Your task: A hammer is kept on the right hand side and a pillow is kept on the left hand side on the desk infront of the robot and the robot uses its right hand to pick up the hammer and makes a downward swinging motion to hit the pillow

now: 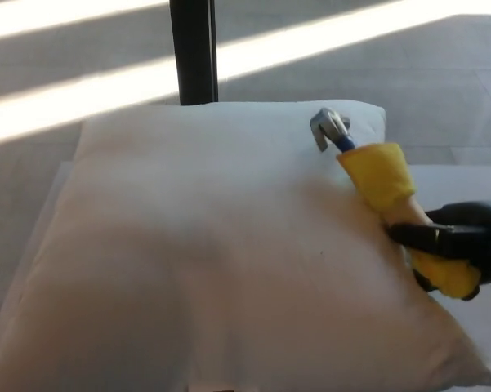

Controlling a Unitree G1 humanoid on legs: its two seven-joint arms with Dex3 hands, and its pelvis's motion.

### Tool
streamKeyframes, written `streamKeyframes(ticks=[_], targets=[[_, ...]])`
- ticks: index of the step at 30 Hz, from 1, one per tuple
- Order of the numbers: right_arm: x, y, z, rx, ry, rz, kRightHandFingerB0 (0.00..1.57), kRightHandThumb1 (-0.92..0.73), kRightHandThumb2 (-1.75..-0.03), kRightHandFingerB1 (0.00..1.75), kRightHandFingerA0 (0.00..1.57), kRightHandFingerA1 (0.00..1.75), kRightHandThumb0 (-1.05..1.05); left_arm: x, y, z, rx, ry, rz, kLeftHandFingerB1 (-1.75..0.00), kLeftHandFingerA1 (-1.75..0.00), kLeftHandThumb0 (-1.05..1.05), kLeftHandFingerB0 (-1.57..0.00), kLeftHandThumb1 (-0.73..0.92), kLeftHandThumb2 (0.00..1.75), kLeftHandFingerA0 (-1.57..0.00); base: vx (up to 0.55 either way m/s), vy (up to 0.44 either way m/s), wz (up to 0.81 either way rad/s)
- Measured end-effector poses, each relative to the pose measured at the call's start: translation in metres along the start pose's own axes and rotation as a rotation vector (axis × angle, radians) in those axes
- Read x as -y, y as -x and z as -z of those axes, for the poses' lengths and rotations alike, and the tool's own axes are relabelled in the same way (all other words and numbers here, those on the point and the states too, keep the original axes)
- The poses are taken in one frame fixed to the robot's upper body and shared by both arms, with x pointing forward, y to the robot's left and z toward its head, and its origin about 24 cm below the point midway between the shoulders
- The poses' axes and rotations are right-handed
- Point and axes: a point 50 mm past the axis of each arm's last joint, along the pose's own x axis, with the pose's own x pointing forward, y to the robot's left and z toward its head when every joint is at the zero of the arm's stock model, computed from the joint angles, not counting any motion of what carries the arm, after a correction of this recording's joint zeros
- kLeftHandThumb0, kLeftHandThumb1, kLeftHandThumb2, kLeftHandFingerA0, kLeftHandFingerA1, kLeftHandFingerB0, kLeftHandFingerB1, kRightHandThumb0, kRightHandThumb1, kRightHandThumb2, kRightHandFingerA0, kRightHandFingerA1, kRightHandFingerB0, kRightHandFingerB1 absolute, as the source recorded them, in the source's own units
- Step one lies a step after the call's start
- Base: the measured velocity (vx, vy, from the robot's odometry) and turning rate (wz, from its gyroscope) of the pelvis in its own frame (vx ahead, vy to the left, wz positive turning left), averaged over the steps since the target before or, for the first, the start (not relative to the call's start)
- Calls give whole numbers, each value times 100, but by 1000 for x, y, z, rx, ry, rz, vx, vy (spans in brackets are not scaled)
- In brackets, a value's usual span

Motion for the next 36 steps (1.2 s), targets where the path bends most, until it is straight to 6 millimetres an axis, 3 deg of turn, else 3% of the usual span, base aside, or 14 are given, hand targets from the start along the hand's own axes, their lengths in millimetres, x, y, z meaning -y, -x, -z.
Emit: streamKeyframes(ticks=[3, 4, 9, 14, 23, 27, 28, 31, 32, 36], targets=[[-1, 11, -15, 54, 13, -2, 70, -55, -119, 174, 100, 175, -35, 0, 0, 0, 0, 0, 0, -50, -59, -62, -55, 76, 63, -67, 0, 0, 0], [0, 17, -21, 80, 14, -1, 80, -61, -118, 175, 103, 175, -35, 0, 0, 0, 0, -1, 0, -50, -61, -62, -57, 75, 62, -70, 0, 0, 0], [4, 46, -46, 183, -16, 4, 72, -64, -108, 175, 103, 175, -33, 0, 0, 0, 0, 2, -5, -52, -62, -61, -60, 74, 62, -72, 0, 0, 0], [10, 64, -52, 240, -64, 15, 77, -65, -116, 175, 104, 175, -31, -1, 0, 1, -1, 5, -12, -50, -62, -61, -55, 76, 63, -69, 0, 0, 0], [29, 85, -45, 294, -142, 87, 74, -67, -113, 175, 102, 175, -30, -1, 0, 0, 2, 2, -12, -49, -60, -64, -55, 76, 63, -69, 0, 0, 0], [41, 80, -28, 252, -115, 209, 70, -67, -116, 175, 100, 175, -26, -1, 0, 0, 2, 0, -11, -51, -62, -63, -59, 74, 62, -72, 0, 0, 0], [43, 78, -24, 240, -105, 232, 64, -68, -105, 175, 98, 175, -23, -1, 0, 0, 1, 1, -12, -51, -63, -62, -55, 77, 63, -68, 0, 0, 0], [50, 74, -12, 198, -61, 324, 67, -65, -109, 175, 96, 175, -19, 0, 0, 0, 2, 0, -11, -51, -61, -64, -56, 76, 63, -69, 0, 0, 0], [53, 72, -8, 181, -45, 358, 66, -72, -95, 175, 95, 175, -23, 0, 0, -1, 3, 0, -10, -52, -63, -63, -57, 73, 62, -68, 0, 0, 0], [62, 66, 10, 115, -3, 457, 65, -69, -90, 175, 93, 175, -28, 0, 0, -1, 5, 3, -9, -52, -63, -62, -57, 75, 62, -69, 0, 0, 0]])
